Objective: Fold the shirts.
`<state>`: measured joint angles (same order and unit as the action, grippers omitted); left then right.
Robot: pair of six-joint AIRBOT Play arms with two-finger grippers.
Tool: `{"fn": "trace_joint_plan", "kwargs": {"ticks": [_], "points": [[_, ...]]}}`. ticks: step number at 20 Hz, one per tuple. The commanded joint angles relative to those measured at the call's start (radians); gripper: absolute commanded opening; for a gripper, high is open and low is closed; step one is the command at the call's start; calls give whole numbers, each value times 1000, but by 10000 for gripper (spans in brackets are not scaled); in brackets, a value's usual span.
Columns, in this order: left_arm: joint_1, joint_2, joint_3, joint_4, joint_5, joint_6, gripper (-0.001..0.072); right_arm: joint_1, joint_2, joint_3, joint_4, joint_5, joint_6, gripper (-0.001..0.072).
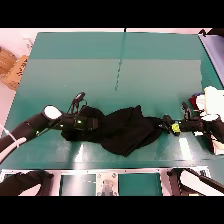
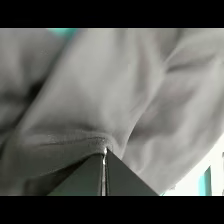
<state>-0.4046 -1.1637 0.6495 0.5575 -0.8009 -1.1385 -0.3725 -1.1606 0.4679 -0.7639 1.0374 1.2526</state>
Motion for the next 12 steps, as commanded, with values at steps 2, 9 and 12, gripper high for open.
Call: {"fn": "trace_joint_plan", "kwargs": {"ticks": [2, 9, 12], "points": [[-1, -1, 133, 26, -27, 14, 20, 1, -1, 22, 4, 5, -5, 14], [287, 18, 406, 53, -309, -1, 20, -70, 17, 301, 5, 194, 11, 13], [475, 80, 525, 53, -364, -18, 20, -160, 74, 466, 5, 262, 40, 13]]}}
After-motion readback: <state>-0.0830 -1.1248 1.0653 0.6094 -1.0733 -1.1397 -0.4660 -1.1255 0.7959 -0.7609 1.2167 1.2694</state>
